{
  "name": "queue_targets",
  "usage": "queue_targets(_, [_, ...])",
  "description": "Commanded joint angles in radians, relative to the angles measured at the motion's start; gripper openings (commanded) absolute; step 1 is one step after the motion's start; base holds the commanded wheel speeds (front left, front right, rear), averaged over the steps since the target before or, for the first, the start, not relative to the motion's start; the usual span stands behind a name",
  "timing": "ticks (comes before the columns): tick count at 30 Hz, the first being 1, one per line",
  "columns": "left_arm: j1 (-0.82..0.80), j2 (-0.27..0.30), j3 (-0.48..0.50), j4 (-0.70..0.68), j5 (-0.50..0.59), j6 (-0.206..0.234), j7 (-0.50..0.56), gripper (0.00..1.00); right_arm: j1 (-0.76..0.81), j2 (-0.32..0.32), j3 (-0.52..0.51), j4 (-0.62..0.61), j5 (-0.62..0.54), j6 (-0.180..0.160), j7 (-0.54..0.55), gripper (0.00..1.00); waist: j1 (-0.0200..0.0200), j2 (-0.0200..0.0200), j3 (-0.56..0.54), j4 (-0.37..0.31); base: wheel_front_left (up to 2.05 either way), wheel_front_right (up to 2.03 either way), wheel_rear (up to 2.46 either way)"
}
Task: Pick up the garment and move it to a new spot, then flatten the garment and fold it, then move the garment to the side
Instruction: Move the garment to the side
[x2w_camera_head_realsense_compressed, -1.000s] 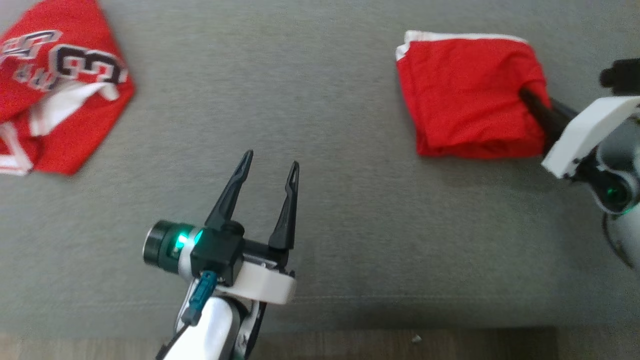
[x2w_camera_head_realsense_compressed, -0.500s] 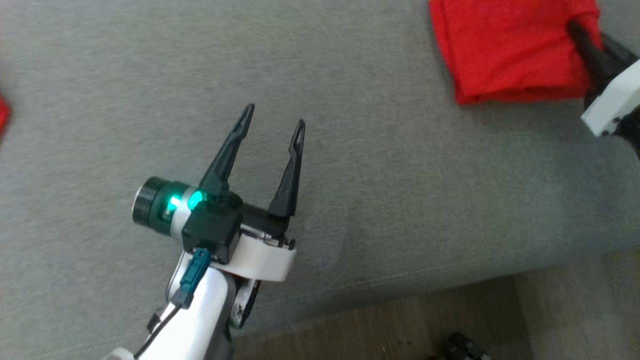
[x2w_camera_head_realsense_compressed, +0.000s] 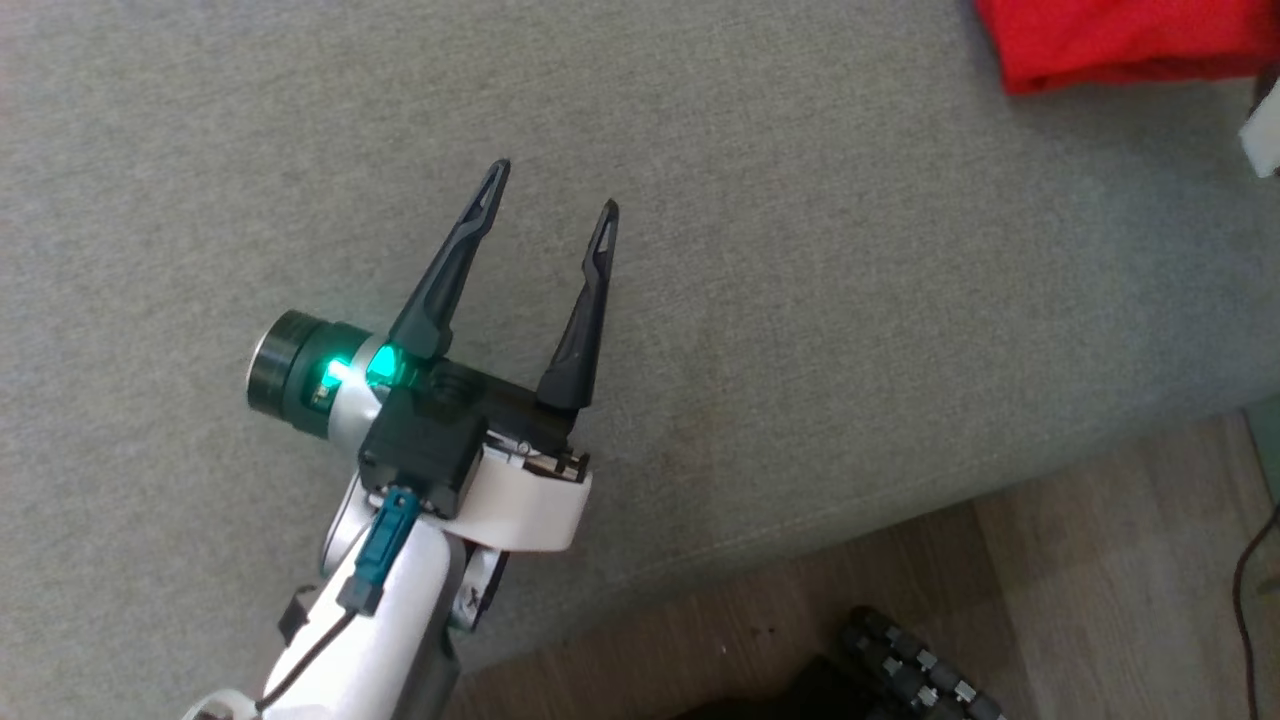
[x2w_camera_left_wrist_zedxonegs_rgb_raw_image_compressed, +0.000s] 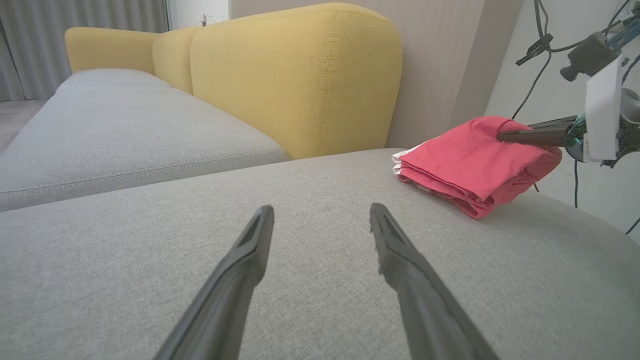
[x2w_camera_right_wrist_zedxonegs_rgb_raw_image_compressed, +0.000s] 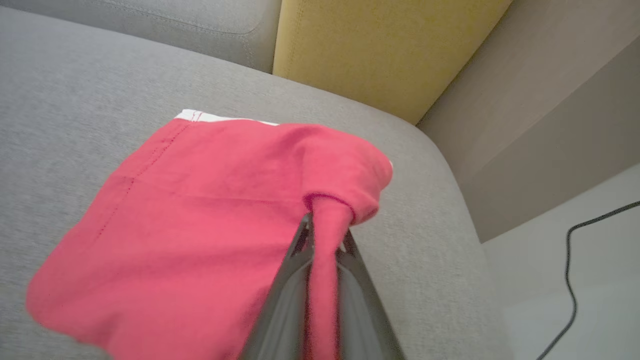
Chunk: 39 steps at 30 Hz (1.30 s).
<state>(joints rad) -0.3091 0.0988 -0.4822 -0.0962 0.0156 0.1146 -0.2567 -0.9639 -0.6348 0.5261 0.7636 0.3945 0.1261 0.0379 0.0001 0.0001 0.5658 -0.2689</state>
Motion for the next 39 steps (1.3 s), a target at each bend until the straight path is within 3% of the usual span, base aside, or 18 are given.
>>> queue_targets(1, [-0.017,0.009,0.014,-0.036,0.004,0.003,-0.005,1.00,0.001,-0.017,-0.018,-0.008,-0.039,0.005,-0.015,0.00,-0.0001,-0.0001,0.005,-0.005,0.00,0.00,0.00])
queue_targets(2, [-0.019,0.010,0.011,-0.036,0.003,0.004,-0.005,1.00,-0.001,-0.011,-0.031,0.002,-0.058,0.005,-0.016,0.00,-0.0001,-0.0001,0.007,-0.005,0.00,0.00,0.00])
queue_targets(3, [-0.020,0.012,0.009,-0.036,0.003,0.005,-0.005,1.00,-0.004,-0.007,-0.048,0.011,-0.082,0.005,-0.021,0.13,-0.0001,-0.0001,0.008,-0.006,0.00,0.00,0.00])
queue_targets(4, [-0.022,0.013,0.007,-0.036,0.002,0.006,-0.005,1.00,-0.009,-0.005,-0.070,0.019,-0.112,0.005,-0.033,0.68,-0.0001,-0.0001,0.009,-0.006,0.00,0.00,0.00])
queue_targets(5, [-0.023,0.014,0.006,-0.036,0.001,0.007,-0.005,1.00,-0.012,-0.002,-0.095,0.028,-0.145,0.005,-0.045,1.00,-0.0001,-0.0001,0.010,-0.005,0.00,0.00,0.00])
queue_targets(11, [-0.030,0.019,-0.003,-0.028,-0.006,0.012,-0.005,1.00,-0.006,0.046,-0.287,0.032,-0.388,0.005,-0.119,1.00,-0.0001,-0.0001,-0.003,0.016,0.00,0.00,0.00])
queue_targets(16, [-0.019,0.014,-0.004,-0.018,-0.019,0.027,-0.005,1.00,0.083,0.185,-0.422,-0.056,-0.517,0.005,-0.213,1.00,-0.0001,-0.0001,-0.061,0.063,0.00,0.00,0.00])
queue_targets(20, [0.008,0.001,0.000,0.000,-0.040,0.042,-0.005,1.00,0.190,0.307,-0.423,-0.112,-0.468,0.005,-0.269,1.00,-0.0001,-0.0001,-0.133,0.124,0.00,0.00,0.00])
queue_targets(26, [0.079,-0.026,0.048,0.027,-0.109,0.063,-0.005,1.00,0.355,0.415,-0.362,-0.230,-0.283,0.005,-0.298,1.00,-0.0001,-0.0001,-0.253,0.223,0.00,0.00,0.00])
queue_targets(31, [0.141,-0.037,0.129,0.037,-0.146,0.067,-0.005,1.00,0.518,0.444,-0.347,-0.380,-0.197,0.005,-0.299,1.00,-0.0001,-0.0001,-0.351,0.287,0.00,0.00,0.00])
queue_targets(39, [0.224,-0.045,0.224,0.040,-0.141,0.064,-0.005,1.00,0.740,0.505,-0.381,-0.525,-0.235,0.005,-0.299,1.00,-0.0001,-0.0001,-0.459,0.341,0.00,0.00,0.00])
